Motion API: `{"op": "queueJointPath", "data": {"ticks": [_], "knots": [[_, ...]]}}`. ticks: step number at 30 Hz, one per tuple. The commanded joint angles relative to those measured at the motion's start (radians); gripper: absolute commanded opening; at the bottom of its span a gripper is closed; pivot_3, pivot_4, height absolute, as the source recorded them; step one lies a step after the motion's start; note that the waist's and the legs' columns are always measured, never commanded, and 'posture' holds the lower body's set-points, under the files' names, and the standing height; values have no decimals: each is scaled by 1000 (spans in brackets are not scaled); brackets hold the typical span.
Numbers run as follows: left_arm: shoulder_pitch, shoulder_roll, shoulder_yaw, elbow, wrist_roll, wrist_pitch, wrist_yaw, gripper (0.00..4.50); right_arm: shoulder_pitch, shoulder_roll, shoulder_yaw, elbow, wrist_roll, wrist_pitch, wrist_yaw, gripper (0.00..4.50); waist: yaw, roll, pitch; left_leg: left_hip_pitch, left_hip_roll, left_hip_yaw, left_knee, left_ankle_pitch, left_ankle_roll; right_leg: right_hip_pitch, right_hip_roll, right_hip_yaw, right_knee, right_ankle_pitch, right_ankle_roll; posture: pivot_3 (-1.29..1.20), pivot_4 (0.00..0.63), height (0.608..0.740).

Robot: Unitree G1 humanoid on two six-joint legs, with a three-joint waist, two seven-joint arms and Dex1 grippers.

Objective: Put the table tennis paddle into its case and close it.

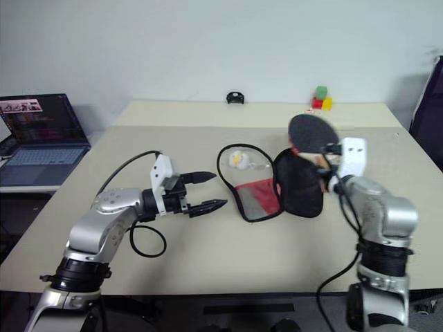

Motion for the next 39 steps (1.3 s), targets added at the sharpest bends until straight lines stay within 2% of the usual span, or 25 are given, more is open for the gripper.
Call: {"op": "queueJointPath", "data": {"ticks": [1, 22, 37, 39], "knots": [[-6, 5, 18, -22, 0, -20, 6, 4500, -8, 31, 2, -61, -8, -18, -37, 1098, 4, 0, 0, 0, 0, 0, 0, 0, 0, 0, 0, 0, 0, 0, 0, 0, 150, 740], [6, 7, 19, -37, -2, -19, 22, 4500, 22, 114, 71, 151, -142, -239, -112, 1098, -3, 0, 0, 1, -1, 2, 0, 0, 0, 0, 0, -1, 1, 0, 0, 0, 150, 740], [14, 5, 20, -40, -1, -21, 27, 4500, 48, 134, 85, 157, -145, -239, -95, 1098, -3, 0, 0, 1, 0, 2, 0, 0, 0, 0, 0, -1, 1, 0, 0, 0, 150, 740], [15, 5, 20, -40, 0, -21, 28, 4500, 45, 138, 86, 147, -149, -237, -104, 1822, -3, 0, 0, 2, 0, 2, 0, 0, 0, 0, 0, -1, 1, 0, 0, 0, 150, 740]]}}
